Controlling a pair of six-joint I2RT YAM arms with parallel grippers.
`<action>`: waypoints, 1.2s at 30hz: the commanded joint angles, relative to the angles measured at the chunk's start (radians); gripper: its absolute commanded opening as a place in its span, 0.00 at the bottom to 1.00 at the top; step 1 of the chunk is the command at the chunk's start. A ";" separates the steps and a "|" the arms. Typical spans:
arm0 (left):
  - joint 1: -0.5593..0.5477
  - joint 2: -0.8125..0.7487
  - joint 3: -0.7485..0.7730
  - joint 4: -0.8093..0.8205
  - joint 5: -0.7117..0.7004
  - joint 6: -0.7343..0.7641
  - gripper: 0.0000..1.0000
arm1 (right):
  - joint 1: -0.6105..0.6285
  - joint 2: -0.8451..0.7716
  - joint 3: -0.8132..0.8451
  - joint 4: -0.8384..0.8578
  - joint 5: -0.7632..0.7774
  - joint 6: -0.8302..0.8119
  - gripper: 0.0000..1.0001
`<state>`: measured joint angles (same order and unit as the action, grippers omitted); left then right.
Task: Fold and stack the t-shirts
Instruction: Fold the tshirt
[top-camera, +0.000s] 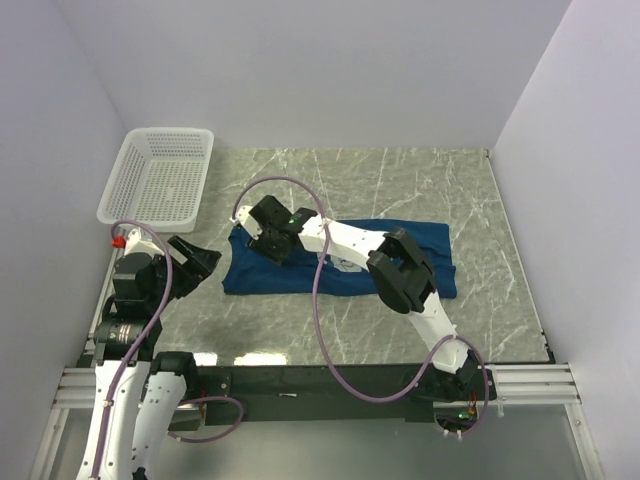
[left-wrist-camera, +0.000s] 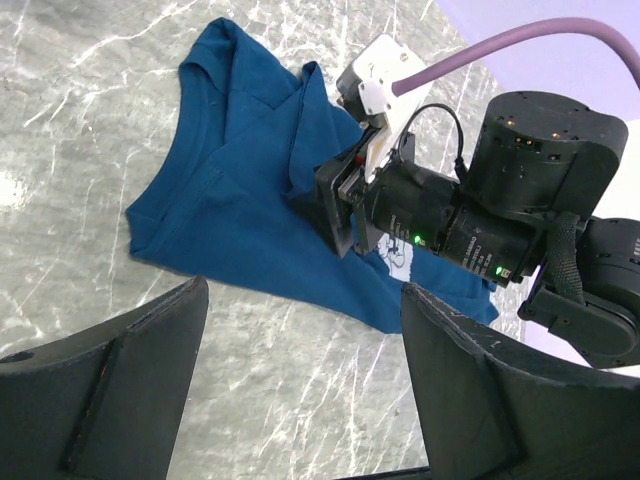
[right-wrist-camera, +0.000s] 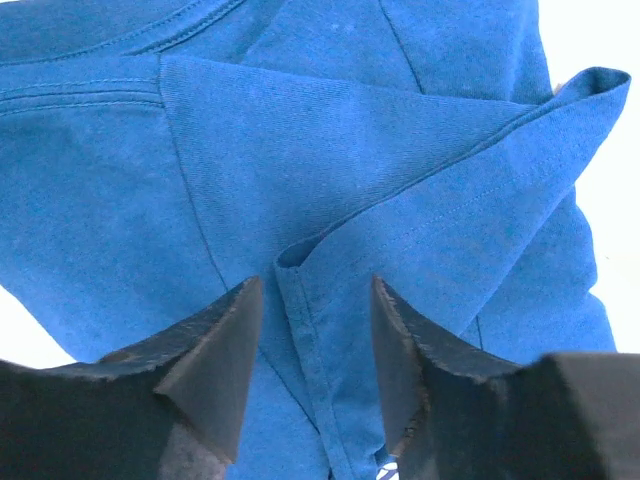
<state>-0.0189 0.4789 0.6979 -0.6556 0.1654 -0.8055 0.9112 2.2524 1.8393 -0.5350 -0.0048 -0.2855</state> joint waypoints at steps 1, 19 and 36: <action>0.004 -0.022 -0.003 -0.009 -0.017 0.008 0.83 | 0.005 0.009 0.046 -0.008 0.040 0.019 0.53; 0.005 -0.020 0.000 -0.013 0.003 0.019 0.83 | 0.022 0.030 0.044 -0.031 0.028 0.022 0.17; 0.005 -0.011 -0.026 0.033 0.086 -0.023 0.83 | -0.274 -0.223 -0.121 0.079 0.281 -0.027 0.62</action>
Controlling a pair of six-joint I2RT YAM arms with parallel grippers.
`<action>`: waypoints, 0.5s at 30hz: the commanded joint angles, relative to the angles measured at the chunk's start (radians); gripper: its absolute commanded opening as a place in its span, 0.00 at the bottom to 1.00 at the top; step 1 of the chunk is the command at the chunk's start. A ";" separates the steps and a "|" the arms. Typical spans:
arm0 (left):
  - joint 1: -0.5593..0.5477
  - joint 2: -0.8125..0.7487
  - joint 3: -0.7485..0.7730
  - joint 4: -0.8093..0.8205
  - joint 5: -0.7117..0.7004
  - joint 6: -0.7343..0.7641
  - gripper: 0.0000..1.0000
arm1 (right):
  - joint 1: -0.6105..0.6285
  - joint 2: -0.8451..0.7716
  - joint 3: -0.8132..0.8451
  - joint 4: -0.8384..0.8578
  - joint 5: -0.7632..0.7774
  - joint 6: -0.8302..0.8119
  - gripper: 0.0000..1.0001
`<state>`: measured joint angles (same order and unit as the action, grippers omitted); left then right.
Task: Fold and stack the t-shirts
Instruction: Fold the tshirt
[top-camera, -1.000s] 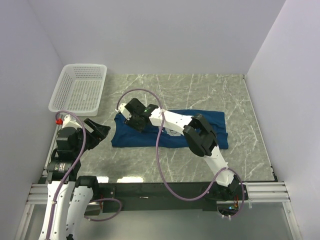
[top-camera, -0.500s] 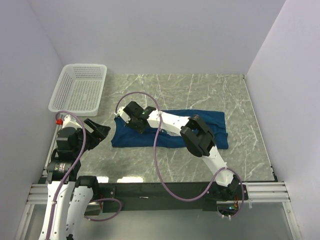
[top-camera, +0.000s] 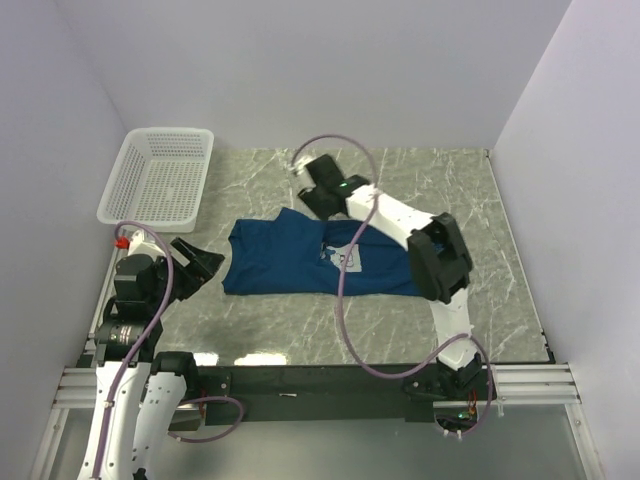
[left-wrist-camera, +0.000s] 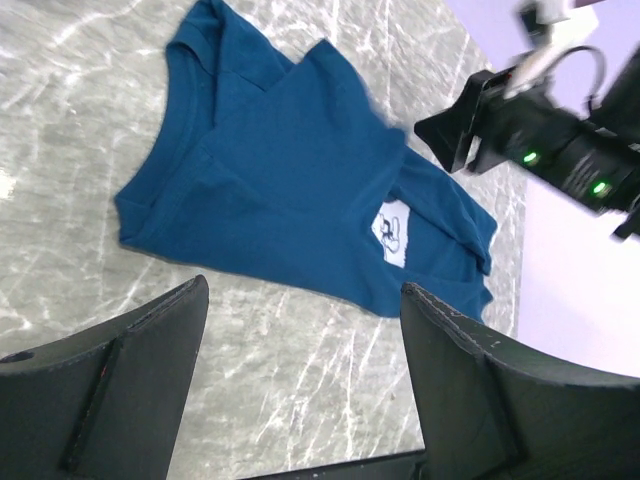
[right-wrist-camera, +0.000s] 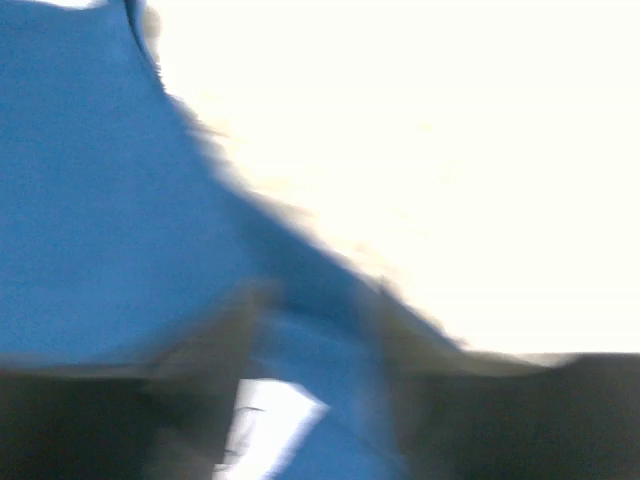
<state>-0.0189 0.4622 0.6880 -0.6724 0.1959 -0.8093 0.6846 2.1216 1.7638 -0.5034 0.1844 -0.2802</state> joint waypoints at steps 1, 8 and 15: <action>0.005 0.007 -0.024 0.059 0.066 -0.025 0.83 | -0.062 -0.112 -0.062 0.055 0.075 -0.030 0.71; 0.005 0.029 -0.195 0.164 0.193 -0.189 0.82 | -0.193 -0.290 -0.153 -0.030 -0.221 -0.109 0.92; -0.027 0.229 -0.360 0.323 0.212 -0.367 0.71 | -0.293 -0.644 -0.547 -0.202 -0.720 -0.546 0.92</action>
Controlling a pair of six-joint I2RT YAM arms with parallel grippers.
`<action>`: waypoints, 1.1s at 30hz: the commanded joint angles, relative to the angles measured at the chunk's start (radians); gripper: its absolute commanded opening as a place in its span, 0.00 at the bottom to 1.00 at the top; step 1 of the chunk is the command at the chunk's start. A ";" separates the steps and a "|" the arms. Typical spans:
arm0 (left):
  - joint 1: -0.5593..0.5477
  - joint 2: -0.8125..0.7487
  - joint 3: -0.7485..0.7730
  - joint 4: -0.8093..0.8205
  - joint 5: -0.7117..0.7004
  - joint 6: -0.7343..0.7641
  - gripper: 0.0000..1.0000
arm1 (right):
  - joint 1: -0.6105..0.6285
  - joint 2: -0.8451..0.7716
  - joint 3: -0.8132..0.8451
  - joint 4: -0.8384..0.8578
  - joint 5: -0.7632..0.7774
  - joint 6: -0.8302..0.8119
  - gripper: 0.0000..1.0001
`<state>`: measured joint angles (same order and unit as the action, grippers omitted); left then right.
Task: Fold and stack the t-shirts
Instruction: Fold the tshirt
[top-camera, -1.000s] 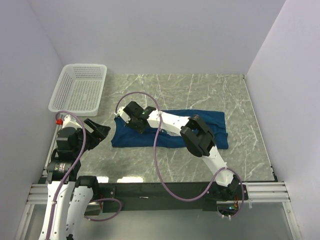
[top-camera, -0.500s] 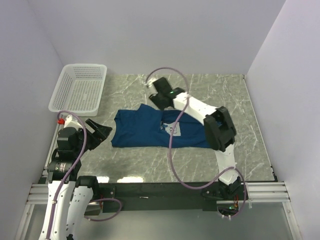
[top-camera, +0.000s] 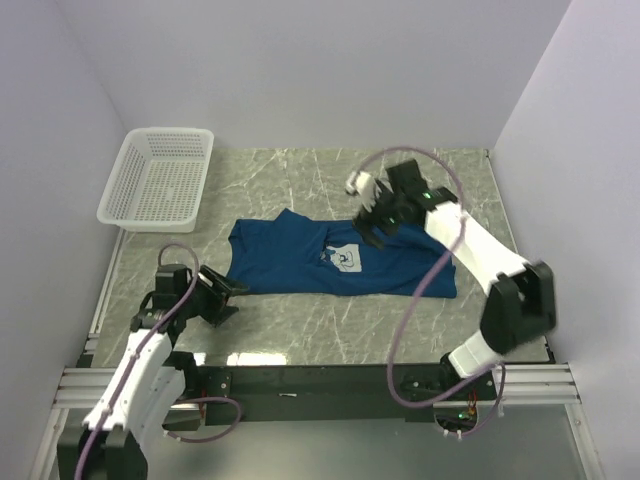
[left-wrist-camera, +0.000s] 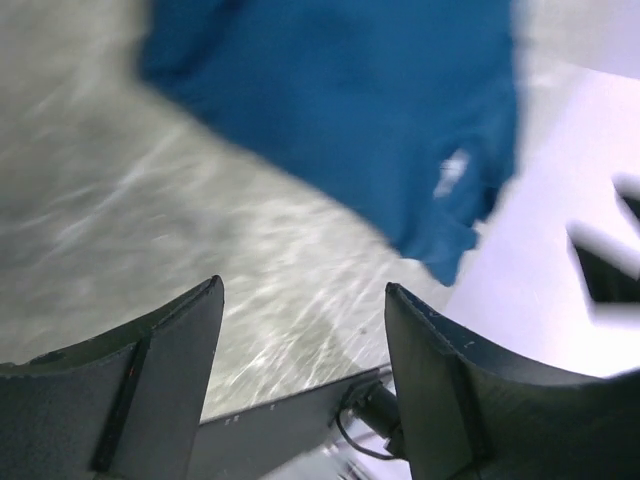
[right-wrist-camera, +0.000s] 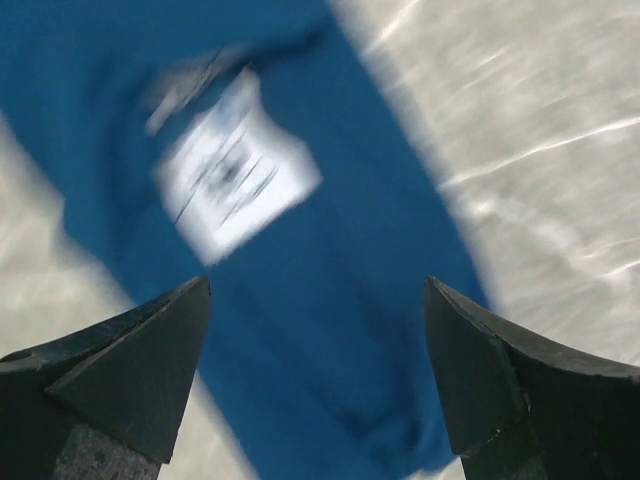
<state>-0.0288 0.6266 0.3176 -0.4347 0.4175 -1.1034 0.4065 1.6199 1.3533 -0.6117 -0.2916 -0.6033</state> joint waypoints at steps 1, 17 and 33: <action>-0.026 0.100 0.020 0.076 -0.040 -0.076 0.72 | -0.023 -0.179 -0.185 -0.070 -0.233 -0.219 0.92; -0.177 0.763 0.263 0.246 -0.457 -0.053 0.15 | -0.089 -0.436 -0.425 -0.045 -0.296 -0.158 0.92; -0.088 1.200 0.988 0.200 -0.194 0.301 0.04 | -0.185 -0.558 -0.605 -0.152 -0.113 -0.609 0.93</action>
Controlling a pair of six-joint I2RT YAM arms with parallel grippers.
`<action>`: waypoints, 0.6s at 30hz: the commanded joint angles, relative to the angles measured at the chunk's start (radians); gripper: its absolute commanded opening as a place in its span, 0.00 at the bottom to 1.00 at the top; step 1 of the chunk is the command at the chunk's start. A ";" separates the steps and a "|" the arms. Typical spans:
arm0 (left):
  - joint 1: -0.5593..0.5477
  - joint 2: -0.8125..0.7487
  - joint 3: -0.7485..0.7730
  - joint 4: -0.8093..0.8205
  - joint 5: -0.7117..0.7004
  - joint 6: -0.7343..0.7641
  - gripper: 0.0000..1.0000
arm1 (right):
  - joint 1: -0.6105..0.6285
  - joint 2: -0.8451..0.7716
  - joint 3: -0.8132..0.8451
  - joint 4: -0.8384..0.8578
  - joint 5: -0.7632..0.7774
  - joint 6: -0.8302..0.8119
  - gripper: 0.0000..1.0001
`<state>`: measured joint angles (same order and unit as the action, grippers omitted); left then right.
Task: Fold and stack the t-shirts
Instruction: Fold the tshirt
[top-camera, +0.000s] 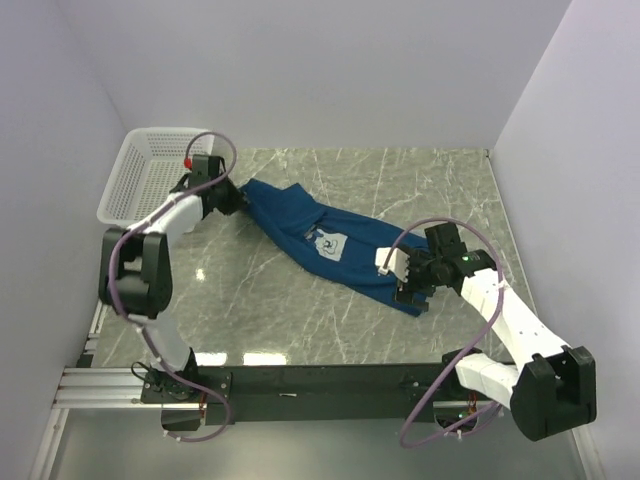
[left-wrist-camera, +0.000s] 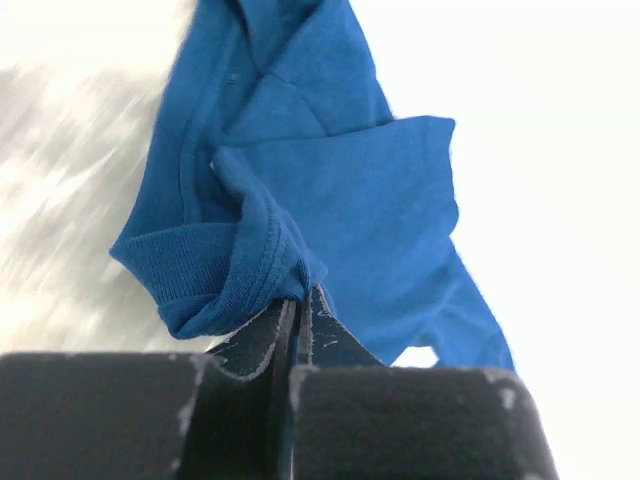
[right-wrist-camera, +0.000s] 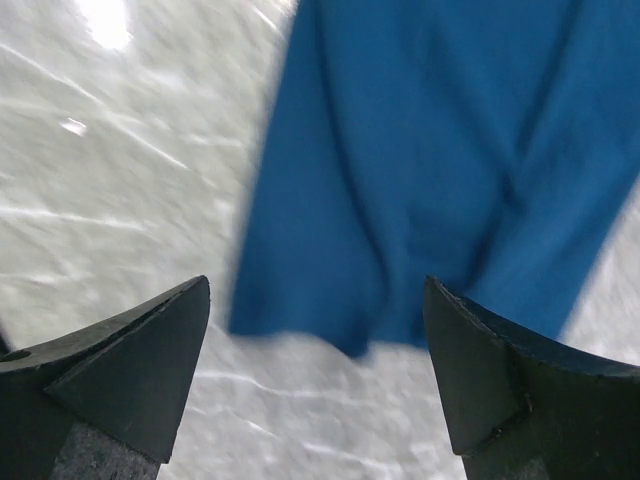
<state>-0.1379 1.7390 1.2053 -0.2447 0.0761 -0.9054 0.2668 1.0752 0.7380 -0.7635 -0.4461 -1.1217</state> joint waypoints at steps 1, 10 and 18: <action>0.026 0.147 0.134 0.002 0.174 0.112 0.06 | -0.055 -0.008 0.008 -0.011 0.043 -0.099 0.92; 0.032 0.059 0.205 -0.016 0.235 0.169 0.34 | 0.047 -0.005 -0.100 -0.045 0.024 -0.067 0.89; 0.081 -0.228 0.028 -0.011 0.241 0.183 0.41 | 0.164 0.103 -0.127 0.118 0.175 0.125 0.83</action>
<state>-0.0788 1.6253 1.2686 -0.2764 0.2966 -0.7532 0.4271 1.1519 0.6048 -0.7326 -0.3355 -1.0760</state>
